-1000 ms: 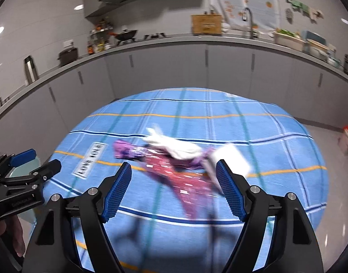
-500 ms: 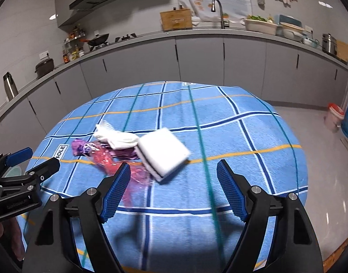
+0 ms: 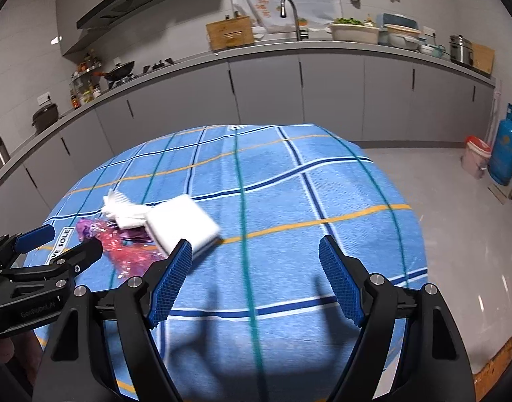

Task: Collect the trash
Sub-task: 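Move both tools back toward the remaining trash on the table, then grasp the pink plastic bag with the left tool while the right tool grasps the white sponge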

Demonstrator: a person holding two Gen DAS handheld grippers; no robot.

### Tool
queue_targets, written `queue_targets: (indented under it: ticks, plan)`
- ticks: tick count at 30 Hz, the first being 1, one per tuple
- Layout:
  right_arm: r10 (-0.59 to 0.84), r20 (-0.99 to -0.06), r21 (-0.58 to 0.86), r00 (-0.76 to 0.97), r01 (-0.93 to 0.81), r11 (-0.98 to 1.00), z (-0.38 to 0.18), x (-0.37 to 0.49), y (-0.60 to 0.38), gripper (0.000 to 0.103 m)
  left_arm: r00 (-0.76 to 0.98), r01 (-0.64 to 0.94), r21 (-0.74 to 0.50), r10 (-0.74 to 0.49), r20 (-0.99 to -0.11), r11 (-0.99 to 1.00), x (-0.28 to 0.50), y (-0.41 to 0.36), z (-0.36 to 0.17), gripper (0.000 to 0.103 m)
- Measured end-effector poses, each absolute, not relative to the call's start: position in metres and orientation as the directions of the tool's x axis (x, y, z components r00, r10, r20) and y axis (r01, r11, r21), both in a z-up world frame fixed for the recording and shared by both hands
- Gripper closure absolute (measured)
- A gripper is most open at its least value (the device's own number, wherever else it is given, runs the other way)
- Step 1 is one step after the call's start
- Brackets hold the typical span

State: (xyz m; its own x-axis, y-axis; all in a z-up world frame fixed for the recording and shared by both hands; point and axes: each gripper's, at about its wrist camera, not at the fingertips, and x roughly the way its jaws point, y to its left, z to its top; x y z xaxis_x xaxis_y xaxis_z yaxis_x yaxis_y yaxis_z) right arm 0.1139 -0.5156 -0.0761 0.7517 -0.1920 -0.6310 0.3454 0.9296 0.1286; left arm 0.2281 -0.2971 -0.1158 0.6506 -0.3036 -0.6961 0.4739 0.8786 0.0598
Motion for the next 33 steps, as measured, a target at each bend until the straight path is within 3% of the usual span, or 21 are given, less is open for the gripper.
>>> queue_targets:
  ticks: [10, 13, 21, 23, 25, 33]
  plan:
    - [-0.201, -0.641, 0.148, 0.741, 0.377, 0.914, -0.085, 0.106, -0.53, 0.025, 0.593, 0.526, 0.08, -0.298, -0.748, 0.847, 0.227, -0.322, -0.146, 0.011]
    - [-0.19, -0.646, 0.145, 0.739, 0.363, 0.92, -0.086, 0.11, -0.527, 0.025, 0.571, 0.536, 0.055, -0.314, -0.758, 0.842, 0.227, -0.313, -0.146, 0.027]
    - [-0.162, -0.651, 0.141, 0.742, 0.327, 0.935, -0.082, 0.123, -0.514, 0.025, 0.538, 0.566, 0.01, -0.36, -0.762, 0.824, 0.211, -0.275, -0.136, 0.084]
    - [-0.148, -0.651, 0.142, 0.744, 0.311, 0.94, -0.082, 0.127, -0.509, 0.025, 0.546, 0.561, 0.016, -0.355, -0.759, 0.828, 0.206, -0.261, -0.134, 0.087]
    - [-0.136, -0.652, 0.133, 0.746, 0.289, 0.948, -0.08, 0.135, -0.502, 0.023, 0.555, 0.551, 0.03, -0.34, -0.759, 0.834, 0.204, -0.248, -0.134, 0.096]
    - [-0.052, -0.688, 0.145, 0.724, 0.207, 0.968, -0.083, 0.175, -0.48, 0.021, 0.615, 0.49, 0.055, -0.3, -0.729, 0.87, 0.203, -0.202, -0.123, 0.099]
